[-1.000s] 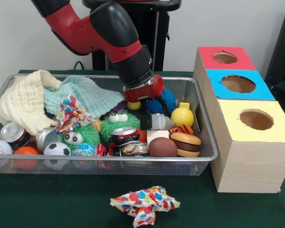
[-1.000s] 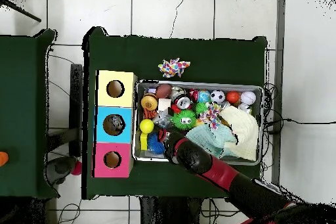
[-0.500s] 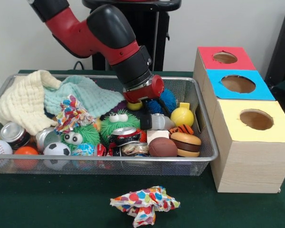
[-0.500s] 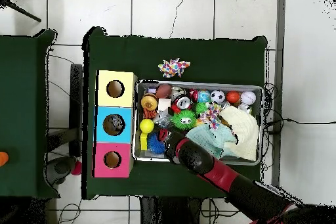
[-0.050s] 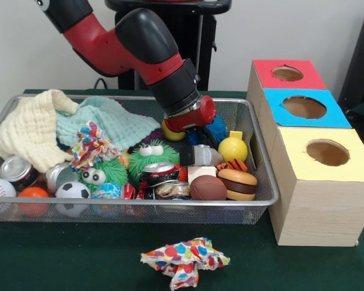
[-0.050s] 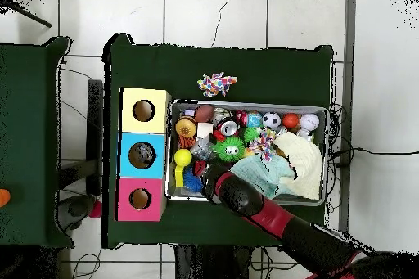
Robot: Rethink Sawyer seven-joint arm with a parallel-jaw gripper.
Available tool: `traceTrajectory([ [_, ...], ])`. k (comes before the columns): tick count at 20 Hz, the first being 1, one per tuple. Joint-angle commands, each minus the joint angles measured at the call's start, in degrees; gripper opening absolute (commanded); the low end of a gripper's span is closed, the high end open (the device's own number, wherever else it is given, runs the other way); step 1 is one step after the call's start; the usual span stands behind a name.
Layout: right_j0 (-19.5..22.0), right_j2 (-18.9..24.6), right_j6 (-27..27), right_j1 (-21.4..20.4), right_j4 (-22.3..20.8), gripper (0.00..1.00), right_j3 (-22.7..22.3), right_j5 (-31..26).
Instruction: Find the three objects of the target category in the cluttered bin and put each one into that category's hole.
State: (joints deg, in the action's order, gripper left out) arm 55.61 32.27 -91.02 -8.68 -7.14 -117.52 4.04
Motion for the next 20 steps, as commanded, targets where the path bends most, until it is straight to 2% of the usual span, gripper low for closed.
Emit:
traceTrajectory([
  [1,-3.14,4.90,-10.60,2.50,2.97,0.00,1.67,-4.30],
  [7,-3.80,4.67,-10.38,1.07,3.64,0.00,1.69,-5.96],
  [8,-3.93,4.53,-10.21,0.85,3.64,1.00,1.66,-6.32],
  [20,-5.02,4.66,-9.99,-1.27,4.41,1.00,1.29,-7.06],
])
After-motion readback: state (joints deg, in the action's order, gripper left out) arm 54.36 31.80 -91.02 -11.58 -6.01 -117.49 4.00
